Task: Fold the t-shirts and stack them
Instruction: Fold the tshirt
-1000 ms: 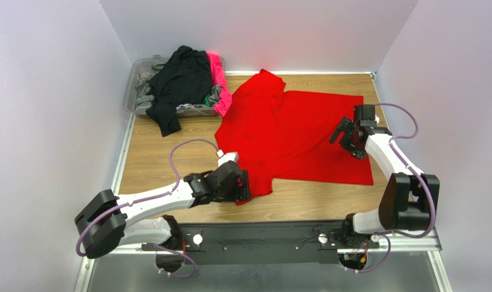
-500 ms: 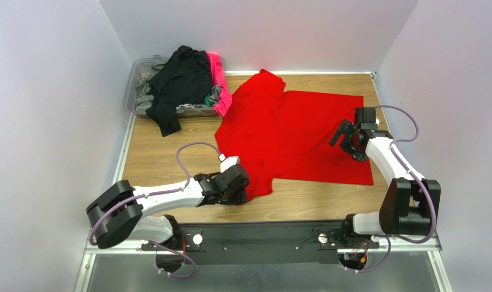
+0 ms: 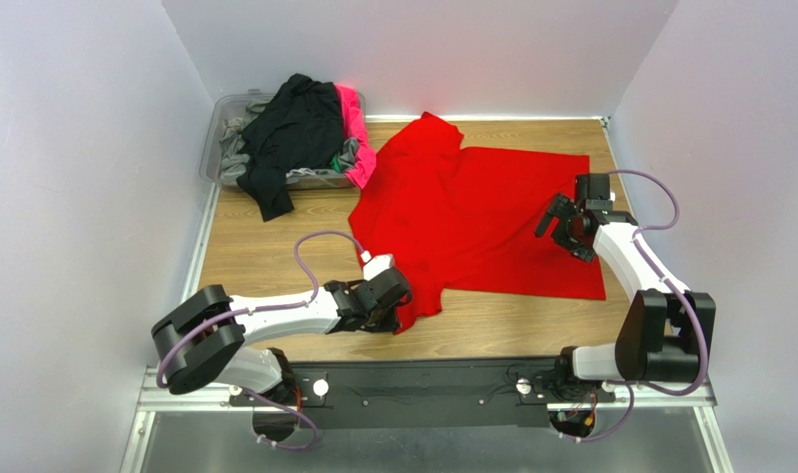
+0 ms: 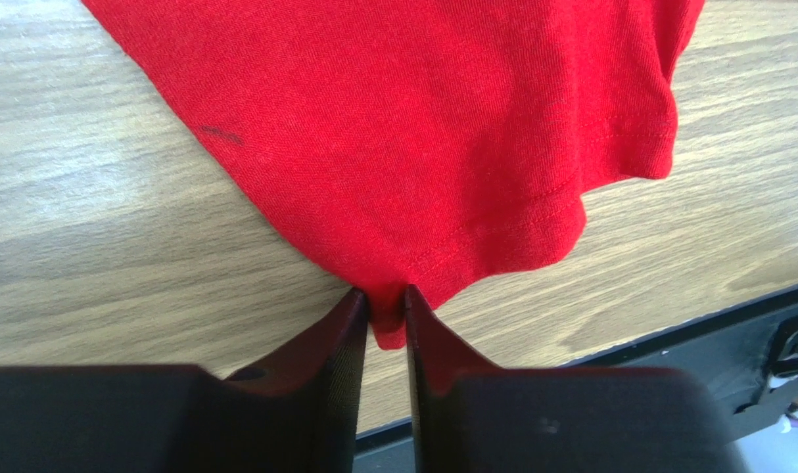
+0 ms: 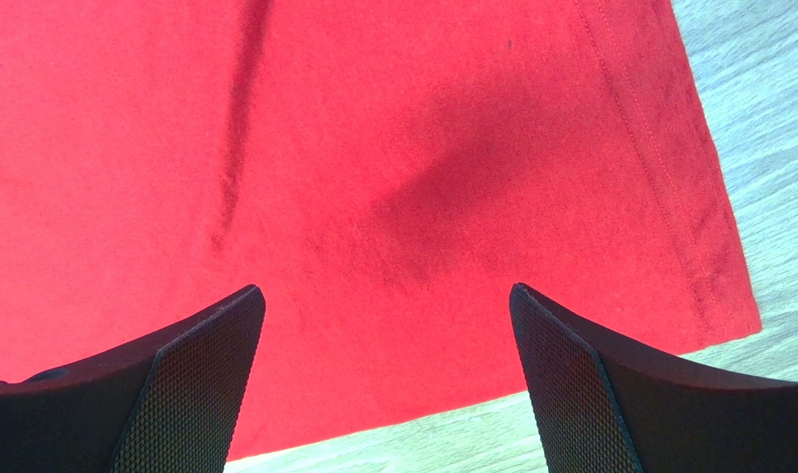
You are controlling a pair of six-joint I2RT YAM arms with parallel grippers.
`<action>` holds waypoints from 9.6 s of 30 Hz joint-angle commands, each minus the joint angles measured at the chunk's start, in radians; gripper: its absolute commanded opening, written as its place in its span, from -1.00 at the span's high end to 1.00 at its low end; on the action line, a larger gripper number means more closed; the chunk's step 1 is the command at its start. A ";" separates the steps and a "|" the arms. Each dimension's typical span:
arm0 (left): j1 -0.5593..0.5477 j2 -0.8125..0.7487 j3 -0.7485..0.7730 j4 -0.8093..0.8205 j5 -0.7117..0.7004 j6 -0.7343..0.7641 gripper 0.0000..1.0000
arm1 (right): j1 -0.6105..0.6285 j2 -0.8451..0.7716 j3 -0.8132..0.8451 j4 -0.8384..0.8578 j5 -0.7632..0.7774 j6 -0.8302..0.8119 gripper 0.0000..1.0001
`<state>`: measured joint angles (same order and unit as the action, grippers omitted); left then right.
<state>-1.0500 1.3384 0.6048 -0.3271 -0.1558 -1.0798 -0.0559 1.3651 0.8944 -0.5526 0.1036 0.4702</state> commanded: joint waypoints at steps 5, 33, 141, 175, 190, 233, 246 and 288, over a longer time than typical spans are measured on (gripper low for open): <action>-0.015 0.028 -0.007 -0.092 -0.034 -0.020 1.00 | 0.002 -0.027 -0.009 -0.021 0.002 -0.010 -1.00; 0.007 -0.168 -0.027 -0.036 -0.050 -0.019 1.00 | -0.255 -0.054 -0.091 -0.164 0.289 0.146 -1.00; 0.462 0.306 0.699 -0.009 0.119 0.558 1.00 | -0.245 0.247 0.216 -0.188 0.140 0.013 0.99; 0.613 0.631 1.033 -0.067 0.203 0.653 1.00 | -0.199 0.565 0.561 -0.230 0.122 -0.002 0.99; 0.624 0.567 0.937 0.125 0.334 0.610 -0.70 | -0.193 0.451 0.575 -0.233 0.053 -0.033 -0.56; 0.648 0.280 0.260 0.249 0.180 0.506 -0.20 | -0.217 0.319 0.253 -0.164 0.196 -0.035 -0.49; 0.670 0.355 0.262 0.322 0.248 0.511 -0.04 | -0.225 0.344 0.258 -0.162 0.209 -0.031 -0.49; 0.745 0.374 0.377 0.174 0.329 0.613 1.00 | -0.269 0.425 0.196 -0.101 0.116 0.002 -0.26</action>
<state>-0.3069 1.7206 0.9672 -0.1135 0.1745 -0.4789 -0.3164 1.7805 1.1313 -0.6632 0.2703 0.4454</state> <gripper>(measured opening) 0.011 0.644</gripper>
